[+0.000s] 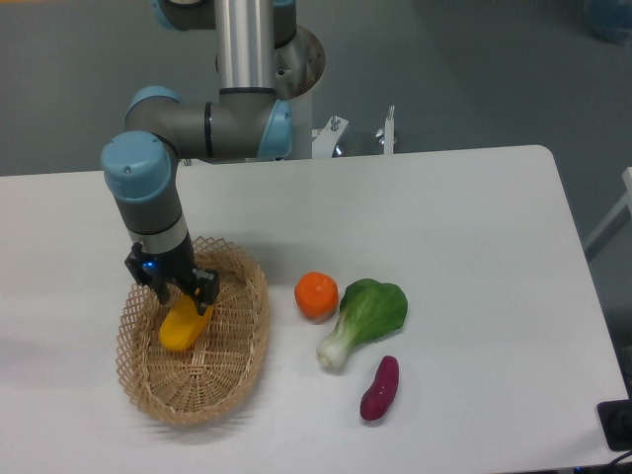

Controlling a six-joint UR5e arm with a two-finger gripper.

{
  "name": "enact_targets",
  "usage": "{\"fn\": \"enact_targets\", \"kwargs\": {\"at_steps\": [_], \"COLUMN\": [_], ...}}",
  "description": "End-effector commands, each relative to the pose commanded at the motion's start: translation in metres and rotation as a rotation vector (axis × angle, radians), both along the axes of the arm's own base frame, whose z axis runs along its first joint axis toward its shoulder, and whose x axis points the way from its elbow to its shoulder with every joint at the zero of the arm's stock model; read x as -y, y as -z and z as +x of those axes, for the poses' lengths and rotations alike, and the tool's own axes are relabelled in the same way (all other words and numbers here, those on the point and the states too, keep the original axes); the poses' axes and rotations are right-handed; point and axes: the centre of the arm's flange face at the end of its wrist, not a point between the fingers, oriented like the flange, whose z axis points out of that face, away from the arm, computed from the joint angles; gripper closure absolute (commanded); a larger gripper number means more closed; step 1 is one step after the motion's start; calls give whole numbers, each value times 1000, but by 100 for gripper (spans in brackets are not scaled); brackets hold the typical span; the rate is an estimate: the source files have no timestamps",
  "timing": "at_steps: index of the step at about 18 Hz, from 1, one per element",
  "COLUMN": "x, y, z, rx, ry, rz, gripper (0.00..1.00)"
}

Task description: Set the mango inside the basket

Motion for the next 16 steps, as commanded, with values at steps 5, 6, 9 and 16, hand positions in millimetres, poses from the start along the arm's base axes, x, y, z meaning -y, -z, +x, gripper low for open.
{"fn": "enact_targets", "kwargs": {"at_steps": [5, 6, 9, 16], "x": [-4, -6, -10, 12], "y": [-22, -28, -41, -67], "z": [-6, -9, -29, -90], "rx": [-39, -41, -57, -104], "ry": [1, 0, -31, -77], "rz": [30, 41, 60, 78], "gripper": [0, 0, 0, 0]}}
